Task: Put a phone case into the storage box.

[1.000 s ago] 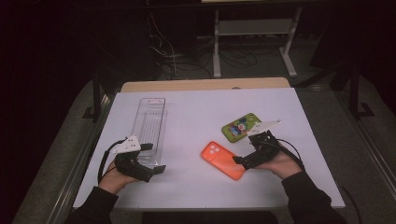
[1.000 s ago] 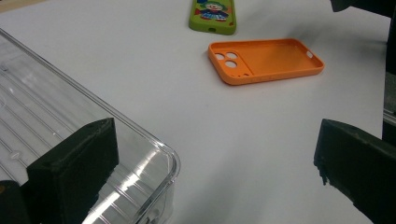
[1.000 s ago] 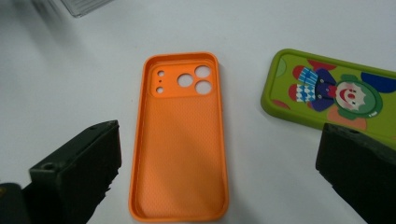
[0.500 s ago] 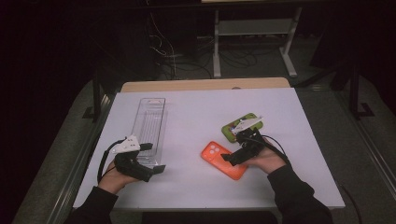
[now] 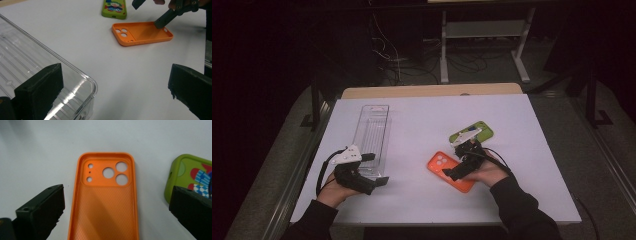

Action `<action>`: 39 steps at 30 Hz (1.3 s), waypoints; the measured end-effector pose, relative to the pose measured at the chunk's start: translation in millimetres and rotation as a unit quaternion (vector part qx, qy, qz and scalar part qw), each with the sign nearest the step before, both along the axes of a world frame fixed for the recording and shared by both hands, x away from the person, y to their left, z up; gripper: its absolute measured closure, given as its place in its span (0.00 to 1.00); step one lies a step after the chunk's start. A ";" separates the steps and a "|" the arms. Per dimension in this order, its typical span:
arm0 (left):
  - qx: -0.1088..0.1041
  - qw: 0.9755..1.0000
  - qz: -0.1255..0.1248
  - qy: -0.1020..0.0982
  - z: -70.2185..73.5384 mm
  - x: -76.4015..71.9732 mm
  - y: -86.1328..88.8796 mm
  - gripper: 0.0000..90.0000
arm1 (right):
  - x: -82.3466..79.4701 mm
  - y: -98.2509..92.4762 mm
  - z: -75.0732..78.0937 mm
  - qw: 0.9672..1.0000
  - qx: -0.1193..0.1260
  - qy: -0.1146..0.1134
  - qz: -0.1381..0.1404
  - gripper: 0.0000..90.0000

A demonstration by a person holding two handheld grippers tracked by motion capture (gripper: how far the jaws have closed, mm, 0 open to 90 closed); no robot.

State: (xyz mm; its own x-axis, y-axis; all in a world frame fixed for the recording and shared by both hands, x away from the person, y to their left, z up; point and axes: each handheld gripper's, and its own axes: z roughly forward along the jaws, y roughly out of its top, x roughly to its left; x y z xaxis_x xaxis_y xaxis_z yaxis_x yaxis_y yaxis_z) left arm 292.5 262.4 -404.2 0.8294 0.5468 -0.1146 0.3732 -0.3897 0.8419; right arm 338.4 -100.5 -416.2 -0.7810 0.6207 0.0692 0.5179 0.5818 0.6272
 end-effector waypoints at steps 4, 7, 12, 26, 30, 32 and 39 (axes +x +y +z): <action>0.000 1.000 0.000 0.000 0.0 0.0 0.1 0.00 | -1.2 2.9 -7.9 1.000 -0.008 0.007 0.007 0.00; 0.000 1.000 0.000 0.000 -0.1 0.1 0.1 0.00 | -1.6 4.3 -12.6 1.000 -0.014 0.010 0.010 0.00; -0.001 1.000 0.000 0.000 -0.2 0.1 -0.1 0.00 | -1.5 6.2 -20.7 0.999 -0.023 0.017 0.016 0.01; -0.002 1.000 -0.001 -0.003 -0.7 0.3 -0.6 0.00 | -2.9 8.9 -25.6 0.999 -0.026 0.025 0.025 0.12; -0.001 1.000 0.000 -0.001 -0.5 0.3 -0.4 0.00 | -3.8 9.5 -26.4 0.999 -0.025 0.026 0.022 0.14; -0.002 1.000 -0.001 -0.002 -0.7 0.3 -0.6 0.00 | -3.9 9.8 -26.6 0.999 -0.026 0.024 0.023 0.14; -0.002 1.000 0.000 -0.002 -0.6 0.2 -0.7 0.00 | -6.5 12.4 -27.2 0.999 -0.034 0.019 0.019 0.15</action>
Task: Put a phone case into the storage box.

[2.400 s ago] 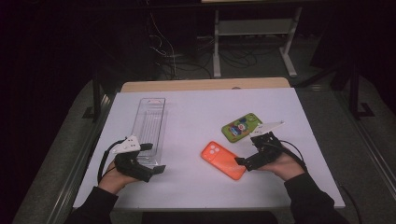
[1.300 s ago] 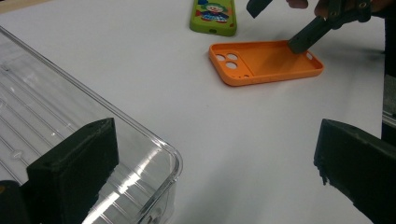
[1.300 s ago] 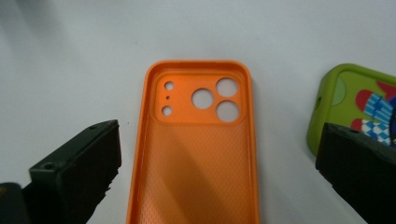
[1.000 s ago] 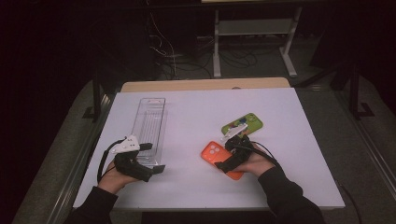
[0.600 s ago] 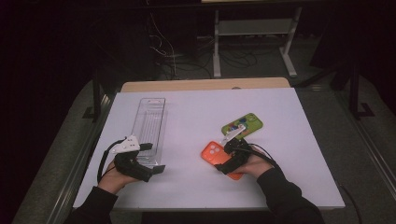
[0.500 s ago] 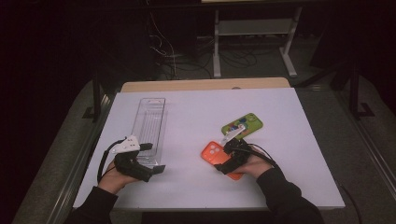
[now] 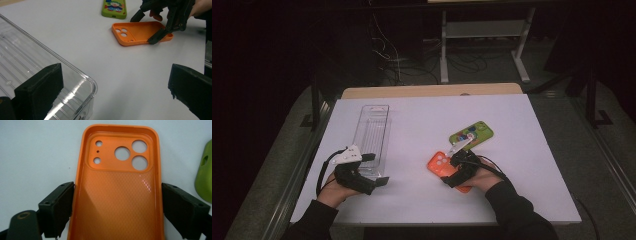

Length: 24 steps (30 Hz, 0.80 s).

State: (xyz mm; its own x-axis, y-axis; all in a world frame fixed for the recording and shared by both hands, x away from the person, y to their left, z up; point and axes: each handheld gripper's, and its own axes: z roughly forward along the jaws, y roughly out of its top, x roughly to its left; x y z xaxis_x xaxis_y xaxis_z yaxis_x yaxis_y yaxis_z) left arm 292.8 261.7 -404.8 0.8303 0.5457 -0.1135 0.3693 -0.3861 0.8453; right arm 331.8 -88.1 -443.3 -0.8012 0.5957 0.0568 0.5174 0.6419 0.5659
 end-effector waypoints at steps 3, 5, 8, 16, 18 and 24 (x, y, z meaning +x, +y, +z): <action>0.001 1.000 0.000 0.001 0.2 -0.1 0.3 0.00 | 0.0 0.3 0.1 1.000 -0.002 0.000 -0.003 0.16; 0.001 1.000 0.002 0.003 0.5 -0.3 0.4 0.00 | 0.0 0.4 0.3 1.000 -0.003 0.000 -0.005 0.17; 0.001 1.000 0.001 0.000 0.2 -0.2 0.2 0.00 | 0.0 0.1 0.4 1.000 -0.003 -0.001 -0.006 0.17; -0.003 1.000 0.004 0.003 0.7 -0.4 0.8 0.00 | 1.8 -2.3 2.2 1.000 0.005 0.010 -0.008 0.17; 0.000 1.000 0.003 0.003 0.9 -0.1 1.1 0.00 | 3.0 -4.3 3.2 1.000 0.008 0.011 -0.008 0.17; -0.003 1.000 0.005 0.004 4.6 2.1 1.8 0.00 | 6.4 -10.3 15.5 1.000 0.015 0.007 0.011 0.17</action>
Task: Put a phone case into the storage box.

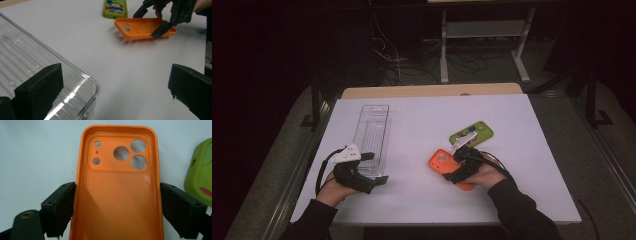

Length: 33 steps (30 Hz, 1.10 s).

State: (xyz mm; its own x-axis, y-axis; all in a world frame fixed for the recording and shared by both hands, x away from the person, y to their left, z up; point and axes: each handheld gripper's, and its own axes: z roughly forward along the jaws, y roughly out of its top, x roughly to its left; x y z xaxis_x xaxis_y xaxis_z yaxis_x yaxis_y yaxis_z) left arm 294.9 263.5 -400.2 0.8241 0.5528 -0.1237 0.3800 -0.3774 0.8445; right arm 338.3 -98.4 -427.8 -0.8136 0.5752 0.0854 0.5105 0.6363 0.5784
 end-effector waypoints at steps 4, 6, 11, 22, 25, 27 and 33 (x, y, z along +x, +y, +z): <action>0.008 1.000 -0.006 -0.004 6.5 3.0 -0.7 0.00 | 4.8 -4.2 11.7 1.000 0.006 0.000 0.015 0.17; 0.006 1.000 -0.006 -0.004 8.9 3.5 -1.6 0.00 | 6.5 -5.2 14.9 1.000 0.011 0.003 0.022 0.17; 0.001 1.000 -0.014 -0.003 18.6 6.7 -11.4 0.00 | 19.0 -11.3 34.7 0.998 0.016 -0.011 0.055 0.17; 0.004 0.999 -0.040 -0.013 33.4 27.6 -35.8 0.00 | 38.5 -22.4 50.3 0.995 0.008 -0.021 0.098 0.17; 0.003 0.999 -0.049 -0.013 35.3 33.2 -45.5 0.00 | 38.3 -27.1 50.6 0.994 0.009 -0.019 0.104 0.17; 0.005 0.998 -0.055 -0.013 35.7 35.3 -48.5 0.00 | 37.8 -29.4 50.2 0.994 0.007 -0.024 0.111 0.17; 0.008 0.996 -0.087 -0.010 37.3 46.8 -69.1 0.00 | 36.8 -35.2 50.9 0.992 0.006 -0.027 0.121 0.17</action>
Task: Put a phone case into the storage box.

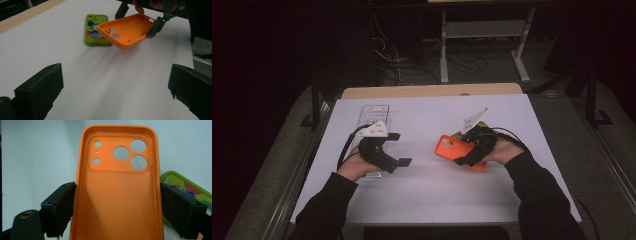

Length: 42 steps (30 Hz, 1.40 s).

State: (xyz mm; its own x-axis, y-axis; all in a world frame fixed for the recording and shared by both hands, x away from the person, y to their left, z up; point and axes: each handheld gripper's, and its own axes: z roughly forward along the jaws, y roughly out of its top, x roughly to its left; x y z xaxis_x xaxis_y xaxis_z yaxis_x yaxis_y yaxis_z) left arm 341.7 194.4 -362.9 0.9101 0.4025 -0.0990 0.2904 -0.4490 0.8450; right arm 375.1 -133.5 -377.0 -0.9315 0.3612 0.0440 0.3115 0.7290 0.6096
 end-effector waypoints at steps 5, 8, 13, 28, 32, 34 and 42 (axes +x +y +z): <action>0.016 0.999 -0.036 -0.003 -0.2 11.8 -21.8 0.00 | -1.7 -1.0 1.9 1.000 0.002 -0.004 0.014 0.17; 0.020 0.999 -0.044 -0.004 0.7 15.2 -27.9 0.00 | -2.2 -0.6 1.8 1.000 -0.001 -0.010 0.021 0.17; 0.018 0.997 -0.073 -0.009 0.7 20.7 -41.0 0.00 | -2.9 1.2 0.2 1.000 -0.002 -0.012 0.029 0.17; 0.050 0.991 -0.125 -0.016 -3.5 11.7 -58.2 0.00 | -12.1 15.0 -2.3 0.997 -0.014 -0.005 0.076 0.17; 0.060 0.988 -0.143 -0.015 -3.8 6.2 -62.6 0.00 | -18.2 27.1 -5.1 0.995 -0.024 -0.006 0.101 0.17; 0.068 0.986 -0.151 -0.017 -4.7 5.0 -64.0 0.00 | -21.4 32.1 -5.9 0.993 -0.027 -0.005 0.112 0.17; 0.093 0.976 -0.194 -0.005 -10.0 -1.2 -70.0 0.00 | -31.1 47.4 -8.8 0.989 -0.034 -0.003 0.147 0.17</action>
State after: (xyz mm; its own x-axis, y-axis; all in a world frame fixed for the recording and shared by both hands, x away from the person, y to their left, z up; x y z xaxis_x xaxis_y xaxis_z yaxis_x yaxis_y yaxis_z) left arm 340.5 124.4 -372.9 0.9982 0.0368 -0.0479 0.0602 -0.6703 0.7396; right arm 344.0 -86.1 -385.7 -0.9967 0.0773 0.0237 0.0774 0.8274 0.5563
